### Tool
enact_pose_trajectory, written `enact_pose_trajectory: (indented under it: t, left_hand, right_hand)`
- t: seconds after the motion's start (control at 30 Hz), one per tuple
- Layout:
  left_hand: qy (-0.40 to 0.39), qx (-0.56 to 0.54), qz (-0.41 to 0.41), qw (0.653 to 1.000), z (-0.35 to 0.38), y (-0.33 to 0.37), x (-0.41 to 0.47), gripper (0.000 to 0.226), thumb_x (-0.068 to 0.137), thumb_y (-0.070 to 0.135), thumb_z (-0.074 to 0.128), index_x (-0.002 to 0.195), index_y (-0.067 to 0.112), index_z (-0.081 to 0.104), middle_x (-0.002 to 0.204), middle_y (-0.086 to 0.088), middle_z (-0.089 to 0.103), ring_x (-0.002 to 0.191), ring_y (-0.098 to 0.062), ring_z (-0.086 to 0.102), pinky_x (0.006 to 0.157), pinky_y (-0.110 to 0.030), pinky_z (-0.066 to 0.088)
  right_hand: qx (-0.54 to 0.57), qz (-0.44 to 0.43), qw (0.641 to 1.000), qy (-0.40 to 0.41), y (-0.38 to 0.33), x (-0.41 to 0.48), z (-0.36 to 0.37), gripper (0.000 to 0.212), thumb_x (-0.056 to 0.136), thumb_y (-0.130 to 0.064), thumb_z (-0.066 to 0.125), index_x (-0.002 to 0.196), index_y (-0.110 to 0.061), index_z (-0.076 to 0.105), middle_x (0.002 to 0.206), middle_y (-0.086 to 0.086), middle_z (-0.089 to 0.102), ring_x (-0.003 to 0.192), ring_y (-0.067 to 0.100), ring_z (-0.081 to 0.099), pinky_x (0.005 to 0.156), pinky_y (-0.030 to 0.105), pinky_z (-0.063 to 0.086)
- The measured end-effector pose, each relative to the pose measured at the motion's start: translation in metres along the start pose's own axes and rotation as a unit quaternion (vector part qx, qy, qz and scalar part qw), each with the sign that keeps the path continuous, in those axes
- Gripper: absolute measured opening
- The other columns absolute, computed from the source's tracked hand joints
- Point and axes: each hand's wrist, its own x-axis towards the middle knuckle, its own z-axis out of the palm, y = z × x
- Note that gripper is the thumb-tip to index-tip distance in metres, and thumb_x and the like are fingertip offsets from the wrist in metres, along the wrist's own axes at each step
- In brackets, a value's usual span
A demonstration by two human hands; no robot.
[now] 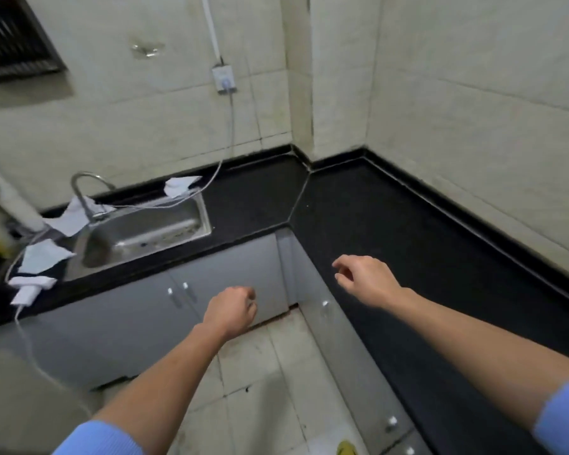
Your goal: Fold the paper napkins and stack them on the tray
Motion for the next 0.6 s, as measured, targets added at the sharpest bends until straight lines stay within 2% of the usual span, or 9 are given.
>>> enact_pose_trajectory:
  t: [0.2,0.37,0.6]
  left_hand:
    - [0.036,-0.034,-0.107,0.993,-0.023,-0.066,0.048,0.027,0.09,0.029,0.049,0.112,0.02,0.063,0.109,-0.006,0.068,0.103,-0.027,0.061,0.08,-0.034,0.049]
    - [0.019,-0.058,-0.195,0.979,-0.017,-0.126,0.057,0.026,0.09,0.031,0.048,0.111,0.021,0.061,0.11,-0.006,0.067,0.101,-0.029,0.062,0.079,-0.035,0.05]
    - [0.021,-0.071,-0.247,0.966,-0.026,-0.234,0.116,0.023,0.089,0.03,0.048,0.105,0.02,0.061,0.103,-0.005,0.067,0.1,-0.027,0.061,0.076,-0.035,0.05]
  right_hand:
    - [0.003,-0.085,0.996,-0.037,-0.039,0.135,0.026,0.029,0.093,-0.033,0.05,0.121,-0.027,0.059,0.105,-0.008,0.067,0.097,0.016,0.063,0.081,0.034,0.051]
    - [-0.006,-0.159,0.982,-0.099,-0.092,0.213,0.07,0.031,0.093,-0.032,0.05,0.122,-0.028,0.059,0.102,-0.009,0.068,0.1,0.017,0.062,0.078,0.03,0.046]
    - [0.004,-0.201,0.971,-0.131,-0.167,0.328,0.125,0.032,0.091,-0.033,0.051,0.122,-0.028,0.057,0.106,-0.008,0.067,0.101,0.018,0.062,0.08,0.033,0.047]
